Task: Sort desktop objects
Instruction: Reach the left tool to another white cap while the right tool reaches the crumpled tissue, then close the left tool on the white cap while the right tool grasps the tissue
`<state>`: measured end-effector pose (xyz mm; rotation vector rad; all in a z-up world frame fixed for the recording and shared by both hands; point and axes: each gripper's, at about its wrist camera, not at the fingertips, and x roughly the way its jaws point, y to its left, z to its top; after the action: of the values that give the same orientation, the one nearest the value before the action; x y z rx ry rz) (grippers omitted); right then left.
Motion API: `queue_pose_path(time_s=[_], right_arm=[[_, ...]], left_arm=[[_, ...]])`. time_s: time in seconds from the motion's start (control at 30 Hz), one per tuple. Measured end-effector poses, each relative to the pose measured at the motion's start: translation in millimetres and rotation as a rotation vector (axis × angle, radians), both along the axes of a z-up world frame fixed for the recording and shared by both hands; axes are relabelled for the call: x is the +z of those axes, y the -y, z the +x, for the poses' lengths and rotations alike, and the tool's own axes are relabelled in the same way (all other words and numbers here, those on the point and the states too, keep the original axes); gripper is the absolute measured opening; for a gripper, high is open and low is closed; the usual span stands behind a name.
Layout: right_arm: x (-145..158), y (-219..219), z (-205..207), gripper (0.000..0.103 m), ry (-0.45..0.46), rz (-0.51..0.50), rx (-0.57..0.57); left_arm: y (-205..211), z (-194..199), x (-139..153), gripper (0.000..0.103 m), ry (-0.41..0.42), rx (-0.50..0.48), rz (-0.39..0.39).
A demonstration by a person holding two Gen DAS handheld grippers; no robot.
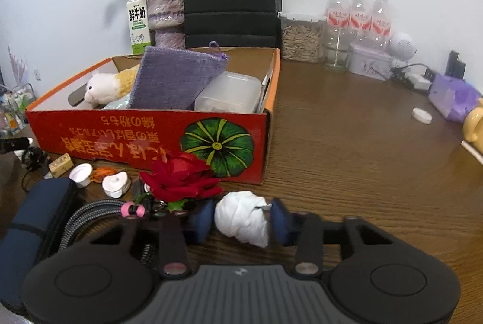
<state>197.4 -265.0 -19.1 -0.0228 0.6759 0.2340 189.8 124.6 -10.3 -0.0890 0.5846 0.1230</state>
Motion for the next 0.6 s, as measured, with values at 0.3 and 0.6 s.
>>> queue_pose_path(time_s=[0.3, 0.6], right_arm=[[2.0, 1.5, -6.2, 0.023, 0.020, 0.011, 0.008], [5.7, 3.6, -14.5, 0.023, 0.040, 0.014, -0.010]], left_arm=[[4.8, -1.3, 3.0, 0.018, 0.011, -0.029, 0.007], [0.9, -5.5, 1.3, 0.013, 0.002, -0.013, -0.005]])
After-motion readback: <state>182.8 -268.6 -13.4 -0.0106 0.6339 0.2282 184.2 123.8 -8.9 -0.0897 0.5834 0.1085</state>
